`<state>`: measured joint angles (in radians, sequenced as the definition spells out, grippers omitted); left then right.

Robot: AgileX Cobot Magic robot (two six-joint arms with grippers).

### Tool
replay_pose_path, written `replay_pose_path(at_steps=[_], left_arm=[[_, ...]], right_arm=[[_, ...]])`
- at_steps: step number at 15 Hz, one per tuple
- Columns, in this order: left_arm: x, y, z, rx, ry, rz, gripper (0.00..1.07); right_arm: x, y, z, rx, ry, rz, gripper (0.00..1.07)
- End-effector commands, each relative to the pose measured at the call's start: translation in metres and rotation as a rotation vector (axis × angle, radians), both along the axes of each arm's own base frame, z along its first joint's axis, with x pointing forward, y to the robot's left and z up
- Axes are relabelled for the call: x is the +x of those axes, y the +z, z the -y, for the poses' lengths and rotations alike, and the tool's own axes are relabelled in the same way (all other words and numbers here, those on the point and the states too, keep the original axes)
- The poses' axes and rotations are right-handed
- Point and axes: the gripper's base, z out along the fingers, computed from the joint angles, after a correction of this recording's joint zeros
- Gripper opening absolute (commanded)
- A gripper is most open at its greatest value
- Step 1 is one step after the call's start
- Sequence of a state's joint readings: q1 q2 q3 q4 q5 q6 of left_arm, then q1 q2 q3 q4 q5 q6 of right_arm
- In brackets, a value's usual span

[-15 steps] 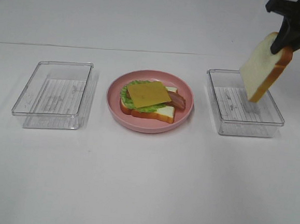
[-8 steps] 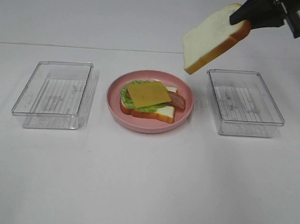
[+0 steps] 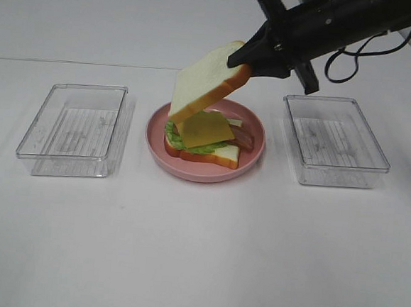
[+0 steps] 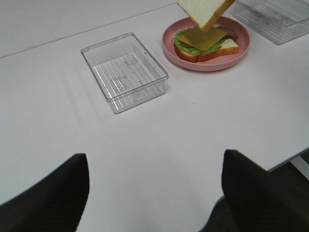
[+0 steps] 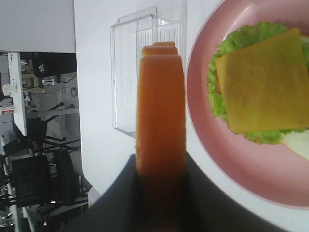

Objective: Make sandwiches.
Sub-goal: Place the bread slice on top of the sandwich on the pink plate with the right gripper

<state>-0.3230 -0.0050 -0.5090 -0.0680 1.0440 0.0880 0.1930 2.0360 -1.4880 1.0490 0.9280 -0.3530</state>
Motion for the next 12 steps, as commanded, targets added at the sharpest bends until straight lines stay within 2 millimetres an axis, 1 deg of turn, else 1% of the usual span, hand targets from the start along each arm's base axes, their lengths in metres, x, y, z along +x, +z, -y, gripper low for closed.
replay_pose_path(at_steps=[1, 6, 8, 11, 12], left_arm=[[-0.003, -0.001, 0.0, -0.012, -0.008, 0.017, 0.73], [-0.003, -0.001, 0.0, -0.012, -0.008, 0.017, 0.73], [-0.003, -0.001, 0.0, -0.012, -0.008, 0.017, 0.73], [-0.003, -0.001, 0.0, -0.012, -0.008, 0.017, 0.73], [-0.003, -0.001, 0.0, -0.012, -0.008, 0.017, 0.73]], right_arm=[[0.006, -0.025, -0.011, 0.063, -0.025, -0.038, 0.0], [0.014, -0.067, -0.015, 0.109, -0.066, -0.124, 0.0], [0.017, -0.073, -0.014, 0.09, -0.091, -0.111, 0.0], [0.018, -0.073, -0.014, 0.085, -0.105, -0.112, 0.0], [0.018, -0.074, -0.013, 0.079, -0.102, -0.114, 0.1]])
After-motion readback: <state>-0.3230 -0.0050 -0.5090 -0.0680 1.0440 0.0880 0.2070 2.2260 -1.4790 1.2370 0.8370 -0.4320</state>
